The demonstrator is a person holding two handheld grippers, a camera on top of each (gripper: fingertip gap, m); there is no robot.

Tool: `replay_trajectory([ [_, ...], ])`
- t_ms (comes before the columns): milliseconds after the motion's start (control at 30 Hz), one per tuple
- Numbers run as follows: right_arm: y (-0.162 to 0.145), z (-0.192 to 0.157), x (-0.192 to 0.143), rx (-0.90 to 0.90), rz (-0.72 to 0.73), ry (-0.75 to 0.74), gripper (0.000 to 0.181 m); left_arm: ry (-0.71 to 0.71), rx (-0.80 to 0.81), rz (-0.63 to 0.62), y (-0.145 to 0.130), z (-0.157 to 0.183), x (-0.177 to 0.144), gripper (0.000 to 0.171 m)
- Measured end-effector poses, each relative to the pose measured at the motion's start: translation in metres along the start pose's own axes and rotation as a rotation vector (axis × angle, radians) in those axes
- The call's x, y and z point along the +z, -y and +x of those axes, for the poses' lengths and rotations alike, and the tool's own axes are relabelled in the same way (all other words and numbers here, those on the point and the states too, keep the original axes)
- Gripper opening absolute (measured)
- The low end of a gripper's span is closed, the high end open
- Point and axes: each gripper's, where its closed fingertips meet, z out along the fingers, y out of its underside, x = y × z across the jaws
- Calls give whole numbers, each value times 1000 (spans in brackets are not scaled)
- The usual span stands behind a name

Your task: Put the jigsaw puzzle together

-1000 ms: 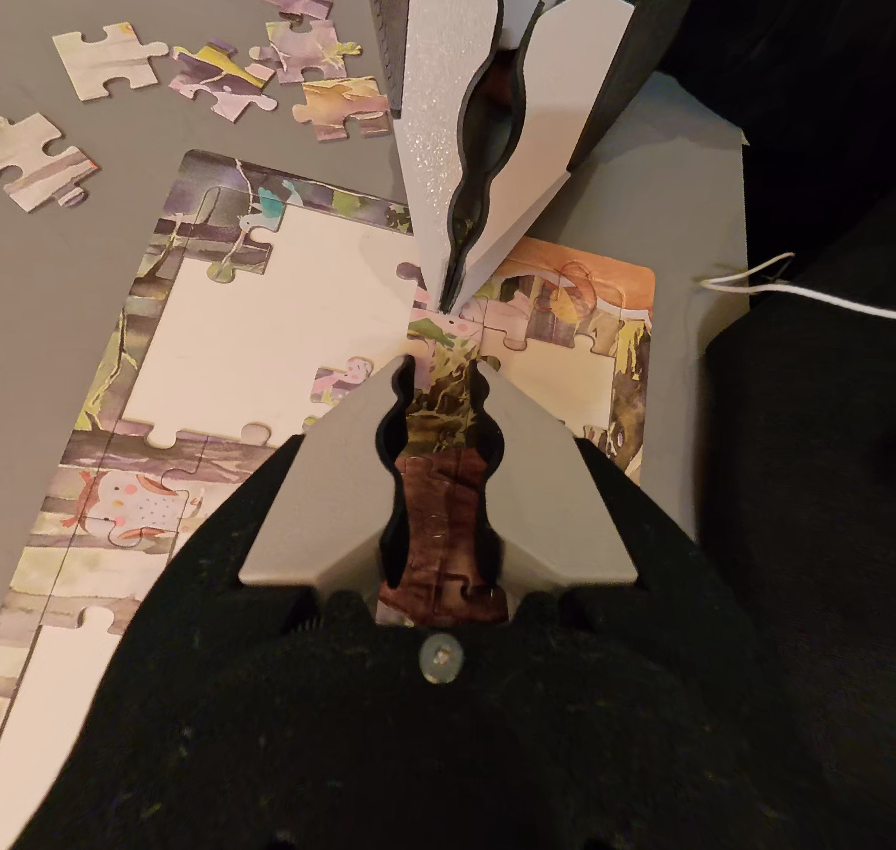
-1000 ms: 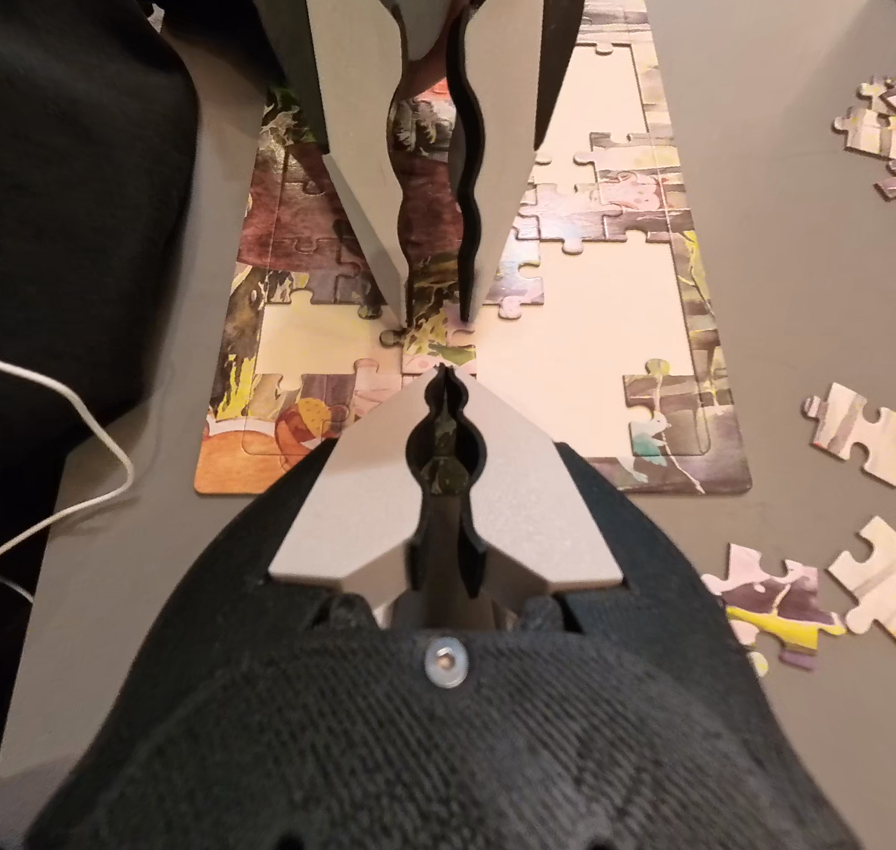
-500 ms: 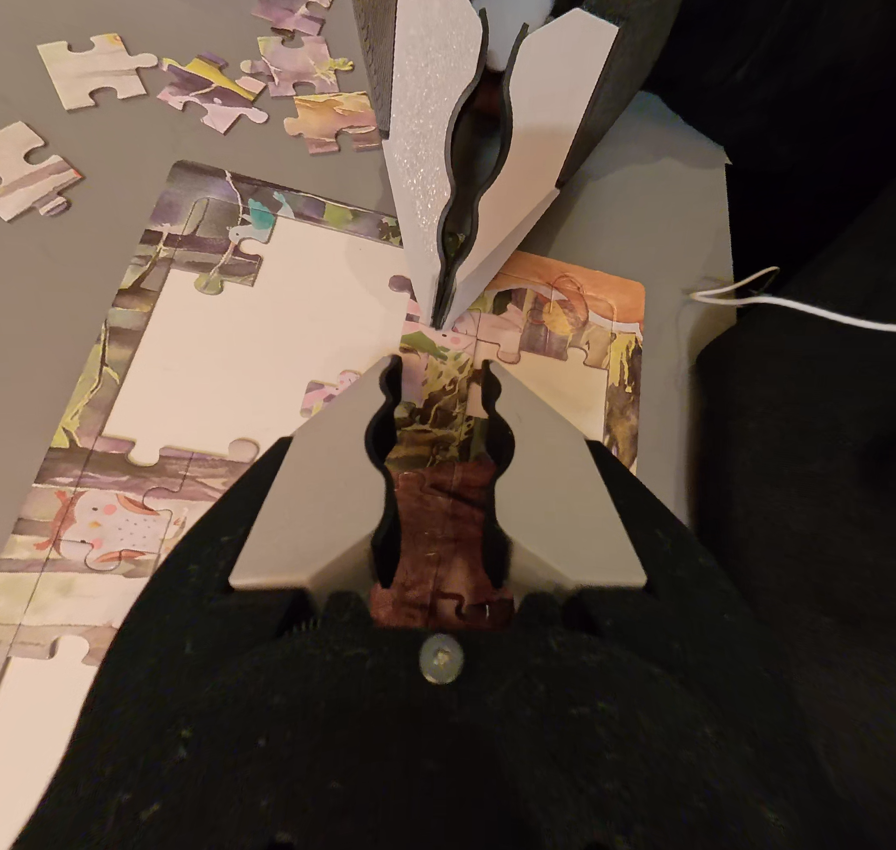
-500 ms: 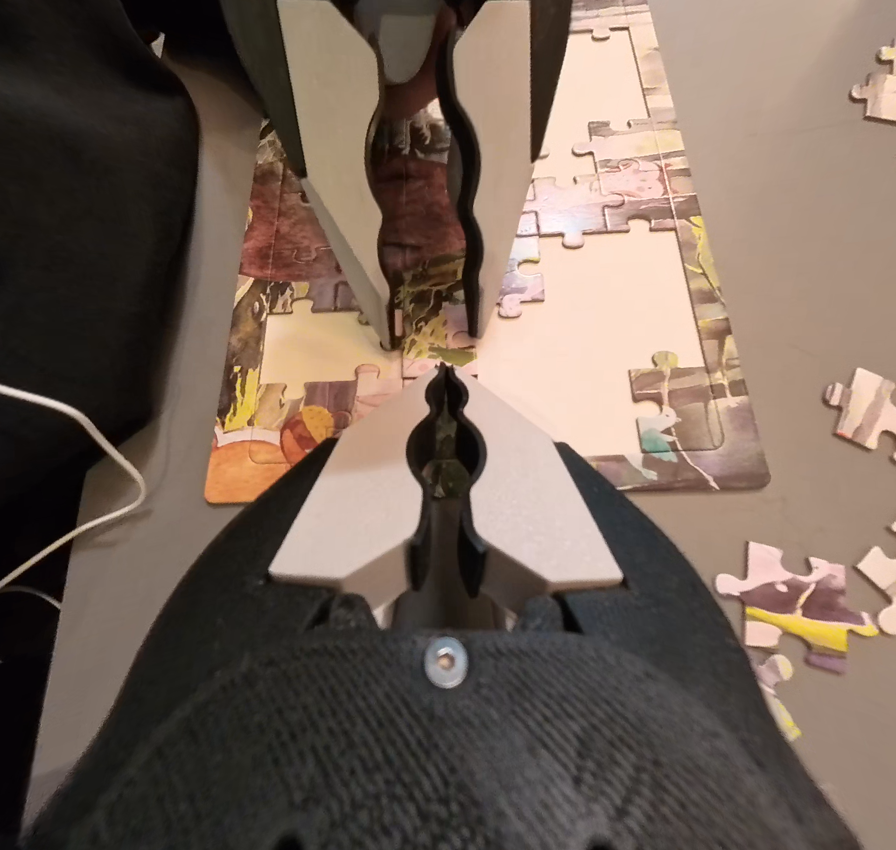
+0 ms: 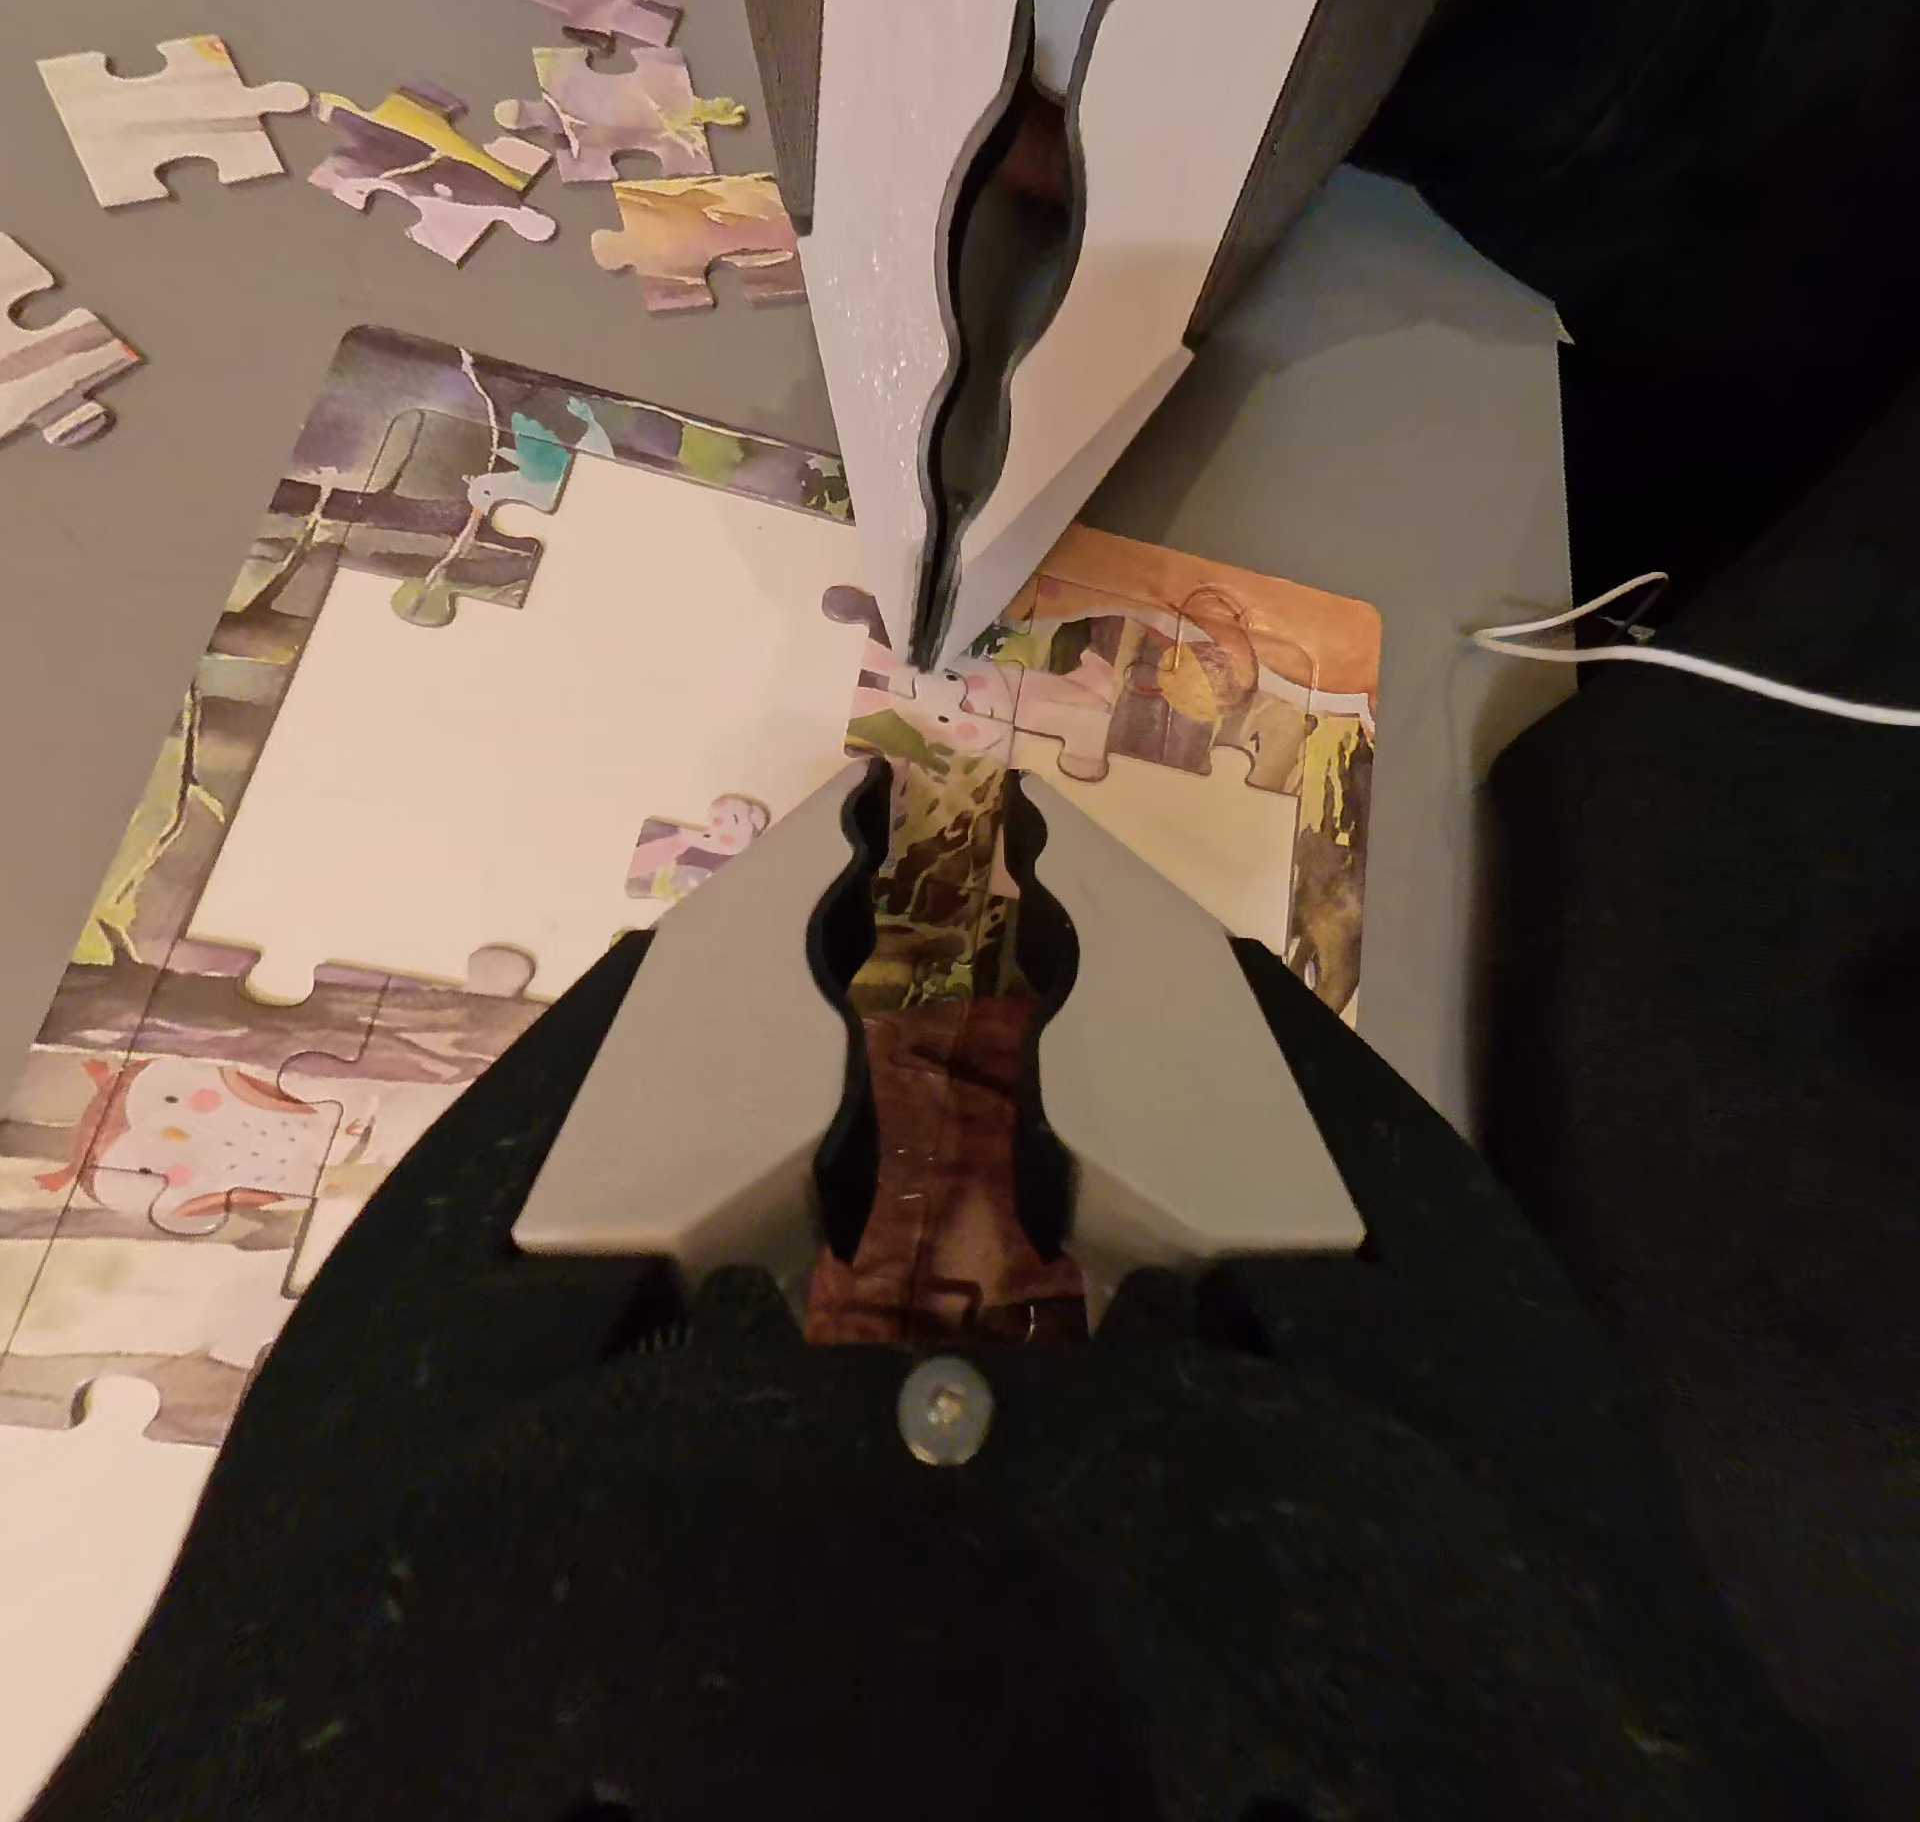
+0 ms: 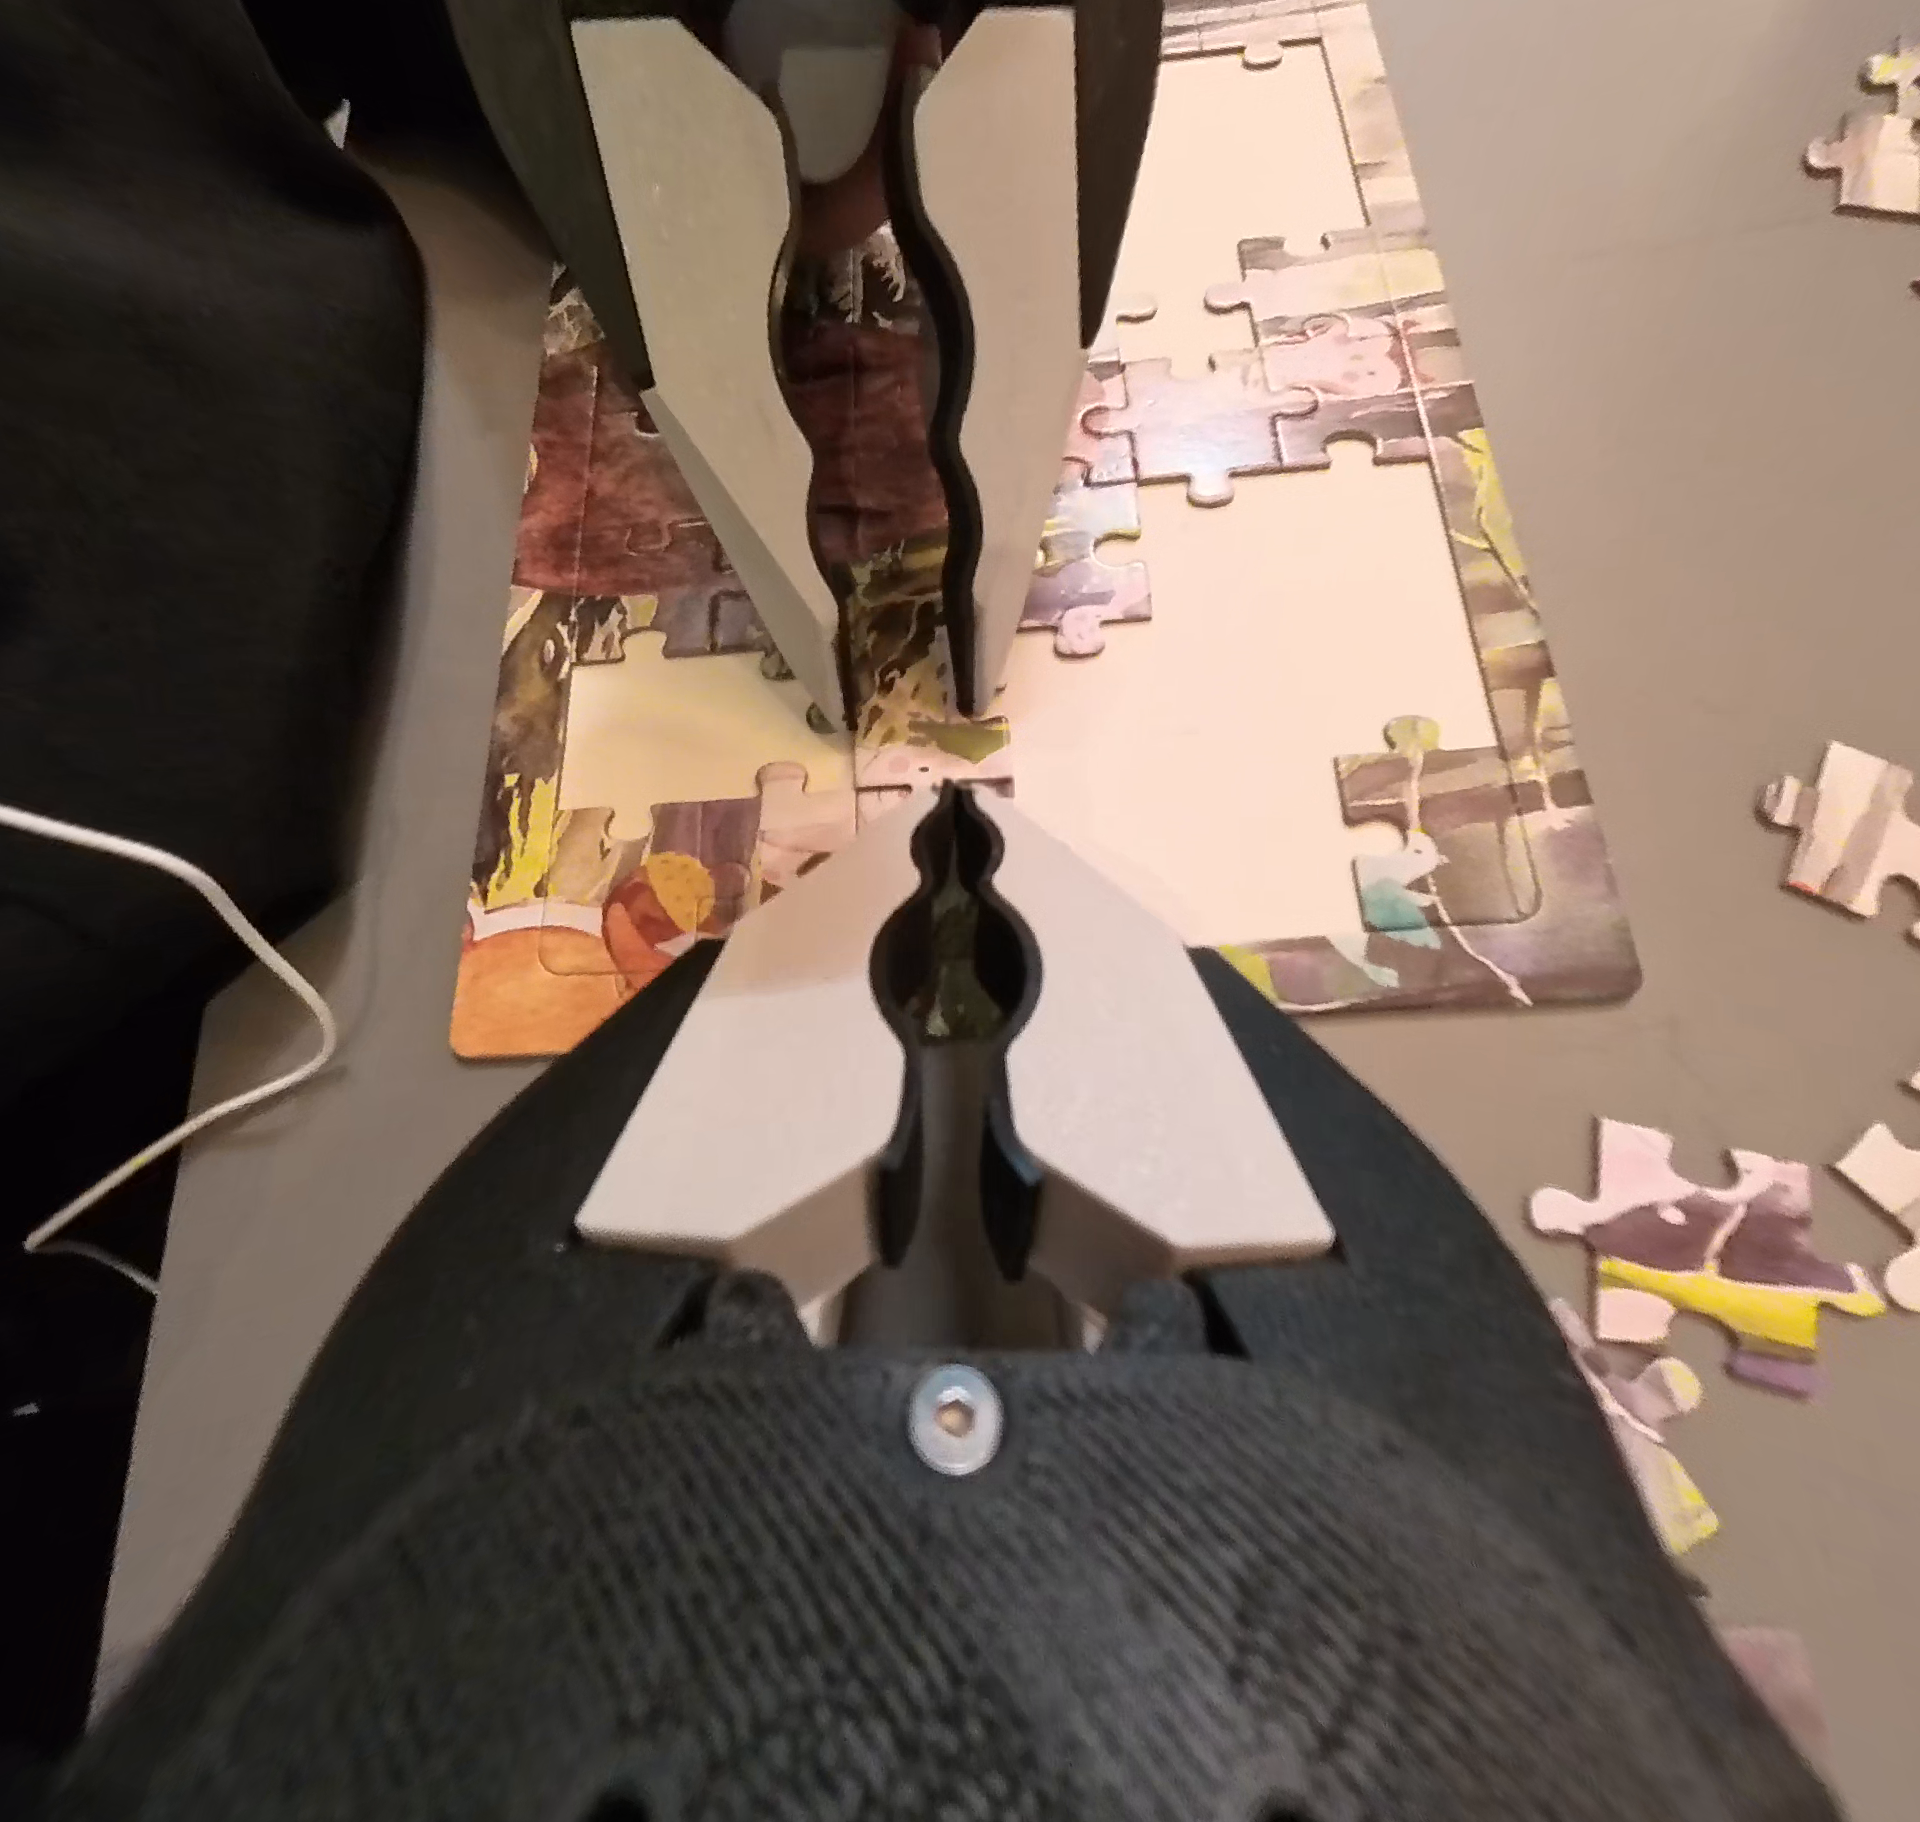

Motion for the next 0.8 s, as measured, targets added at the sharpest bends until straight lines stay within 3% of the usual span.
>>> replay_trajectory([
  [800,7,-3,0,-64,30,-25,0,33,-56,60,2,-21,-17,16],
])
